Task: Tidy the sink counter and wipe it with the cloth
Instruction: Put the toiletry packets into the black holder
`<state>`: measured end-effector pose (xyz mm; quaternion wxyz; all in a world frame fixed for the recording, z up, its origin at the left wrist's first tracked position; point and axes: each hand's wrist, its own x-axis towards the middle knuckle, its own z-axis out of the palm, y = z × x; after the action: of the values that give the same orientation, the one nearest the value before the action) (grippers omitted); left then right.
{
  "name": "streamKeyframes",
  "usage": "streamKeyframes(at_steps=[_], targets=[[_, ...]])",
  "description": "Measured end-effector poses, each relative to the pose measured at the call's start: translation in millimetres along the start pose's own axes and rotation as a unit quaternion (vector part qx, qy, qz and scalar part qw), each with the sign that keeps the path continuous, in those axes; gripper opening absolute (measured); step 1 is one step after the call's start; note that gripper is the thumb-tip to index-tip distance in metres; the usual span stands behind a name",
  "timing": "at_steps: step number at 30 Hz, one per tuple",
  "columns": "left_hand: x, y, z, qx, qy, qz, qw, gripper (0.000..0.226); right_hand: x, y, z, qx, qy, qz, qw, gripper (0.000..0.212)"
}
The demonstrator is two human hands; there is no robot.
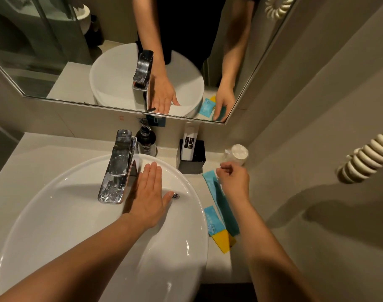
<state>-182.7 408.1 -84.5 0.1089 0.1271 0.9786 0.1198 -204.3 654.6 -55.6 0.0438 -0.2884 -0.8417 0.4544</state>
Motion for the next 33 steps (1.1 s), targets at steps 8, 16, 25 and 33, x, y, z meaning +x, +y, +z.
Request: streamKeyframes(at_steps=[8,16,25,33], targets=[[0.3,0.0,-0.7,0.011,-0.006,0.003,1.000,0.083,-16.0,58.5,-10.1,-0.207,-0.090,0.060,0.972,0.034],[-1.1,1.1,-4.3,0.033,-0.007,0.004,0.999,0.081,-17.7,50.8,-11.2,-0.185,-0.130,0.065,0.972,0.019],[-1.9,3.1,-8.2,0.024,-0.012,0.003,1.000,0.081,-21.8,-5.3,-57.7,0.072,-0.106,-0.010,0.992,0.004],[-2.1,2.8,-7.4,0.034,-0.013,0.002,0.999,0.081,-0.7,-83.9,-27.5,0.237,-0.060,-0.154,0.957,0.016]])
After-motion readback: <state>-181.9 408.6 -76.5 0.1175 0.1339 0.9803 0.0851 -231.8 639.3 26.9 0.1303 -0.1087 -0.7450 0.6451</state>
